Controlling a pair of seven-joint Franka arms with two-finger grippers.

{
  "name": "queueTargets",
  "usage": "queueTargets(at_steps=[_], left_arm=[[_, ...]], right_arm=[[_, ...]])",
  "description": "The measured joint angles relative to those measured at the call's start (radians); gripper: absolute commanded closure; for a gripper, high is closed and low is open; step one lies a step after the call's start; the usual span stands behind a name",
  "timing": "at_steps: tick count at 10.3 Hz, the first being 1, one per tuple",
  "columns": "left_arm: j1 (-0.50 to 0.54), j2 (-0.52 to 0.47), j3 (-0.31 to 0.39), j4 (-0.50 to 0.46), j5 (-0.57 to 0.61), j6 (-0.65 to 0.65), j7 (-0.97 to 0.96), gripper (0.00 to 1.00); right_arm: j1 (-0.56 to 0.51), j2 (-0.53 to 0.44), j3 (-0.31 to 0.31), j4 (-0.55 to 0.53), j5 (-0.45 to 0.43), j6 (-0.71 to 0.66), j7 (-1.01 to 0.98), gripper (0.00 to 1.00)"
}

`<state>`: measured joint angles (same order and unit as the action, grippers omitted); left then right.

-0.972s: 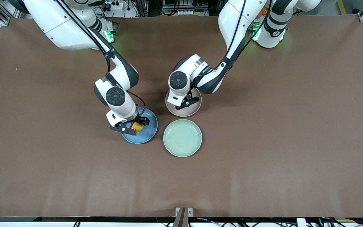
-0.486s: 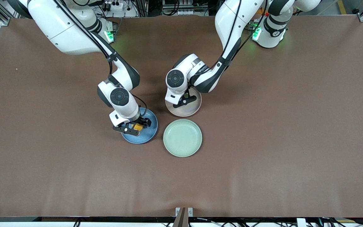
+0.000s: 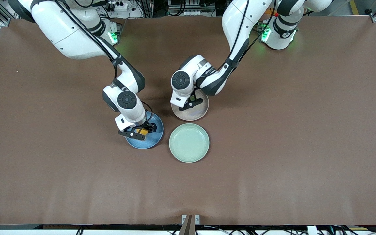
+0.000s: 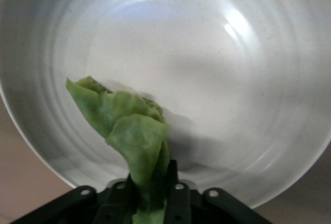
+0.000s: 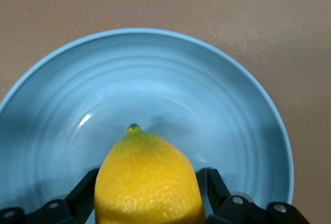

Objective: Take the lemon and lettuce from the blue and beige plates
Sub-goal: 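Close the right gripper on the lemon while the left gripper grasps the lettuce, then lift the lemon with the right gripper while the left gripper lifts the lettuce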

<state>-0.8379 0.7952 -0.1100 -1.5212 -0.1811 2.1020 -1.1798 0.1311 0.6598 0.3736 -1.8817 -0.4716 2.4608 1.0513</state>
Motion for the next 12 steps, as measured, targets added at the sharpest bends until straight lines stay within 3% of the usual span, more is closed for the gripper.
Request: queueTargets(at_steps=[2,5,9,12], left_arm=[[0.0,-0.003,0.002,0.009,0.0,0.006,0.0,1.0],[0.002,-0.037,0.031,0.031,0.0,0.006,-0.001,1.0],[0.006,-0.144,0.147,0.033,0.006,-0.053,-0.001,1.0],[0.042,-0.23,0.206,0.035,0.094,-0.11,0.025,1.0]], right_arm=[[0.0,0.0,0.003,0.001,-0.002,0.002,0.001,0.41],[0.0,0.002,0.005,0.004,-0.006,-0.003,0.001,0.5],[-0.009,-0.009,0.021,0.03,-0.006,-0.105,0.001,0.53],[-0.034,-0.06,0.038,0.04,0.035,-0.169,-0.04,0.55]])
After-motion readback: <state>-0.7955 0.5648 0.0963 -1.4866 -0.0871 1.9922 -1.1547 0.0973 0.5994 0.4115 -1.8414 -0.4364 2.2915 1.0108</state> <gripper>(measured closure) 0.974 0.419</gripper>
